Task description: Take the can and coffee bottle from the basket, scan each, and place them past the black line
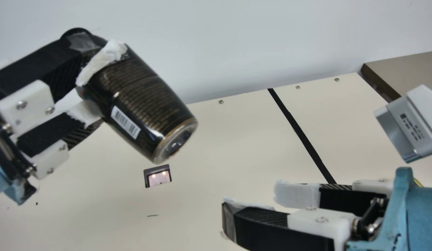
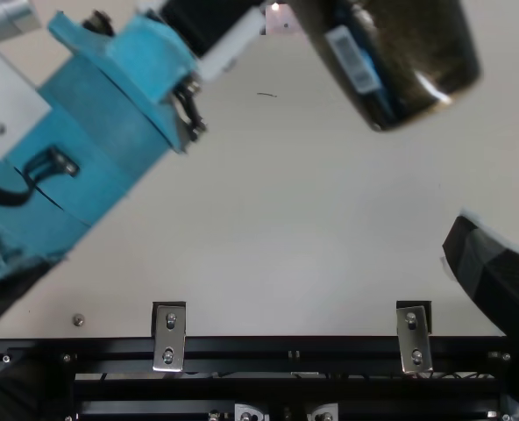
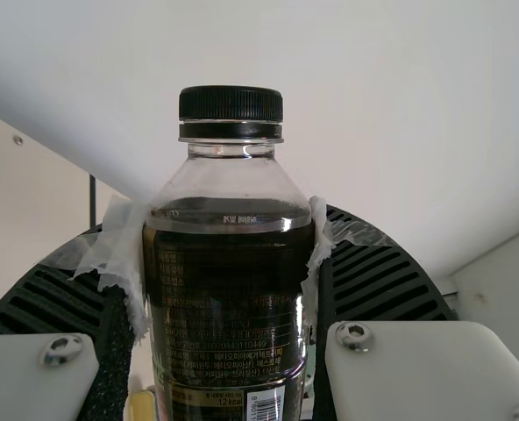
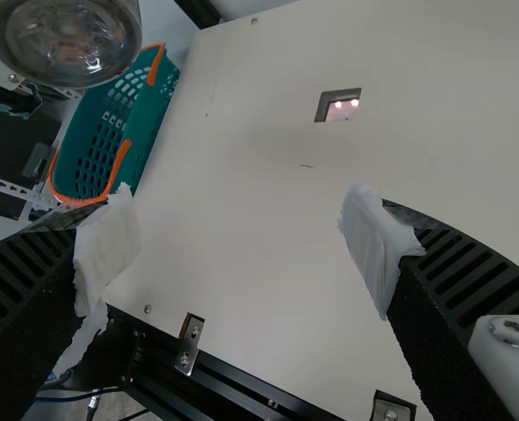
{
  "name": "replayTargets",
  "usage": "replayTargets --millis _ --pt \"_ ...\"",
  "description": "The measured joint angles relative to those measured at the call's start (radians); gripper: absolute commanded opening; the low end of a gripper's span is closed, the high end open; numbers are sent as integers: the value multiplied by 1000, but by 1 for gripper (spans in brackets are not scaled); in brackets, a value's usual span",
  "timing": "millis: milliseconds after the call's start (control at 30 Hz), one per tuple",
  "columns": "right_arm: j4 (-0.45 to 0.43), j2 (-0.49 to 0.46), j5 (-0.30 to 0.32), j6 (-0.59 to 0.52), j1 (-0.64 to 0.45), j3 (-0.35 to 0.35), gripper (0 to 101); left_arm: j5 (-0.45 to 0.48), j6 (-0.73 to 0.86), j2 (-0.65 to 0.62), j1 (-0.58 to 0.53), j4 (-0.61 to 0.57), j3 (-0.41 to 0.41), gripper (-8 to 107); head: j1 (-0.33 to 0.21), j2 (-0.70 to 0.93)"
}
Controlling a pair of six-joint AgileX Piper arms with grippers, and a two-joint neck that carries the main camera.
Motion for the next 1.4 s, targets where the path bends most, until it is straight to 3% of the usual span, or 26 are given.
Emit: replayTargets --millis 667,1400 --pt "0 0 0 0 0 0 101 -152 -54 58 -248 -33 -168 10 0 0" --pt "0 0 0 0 0 0 101 -147 -110 58 -251 14 -168 10 0 0"
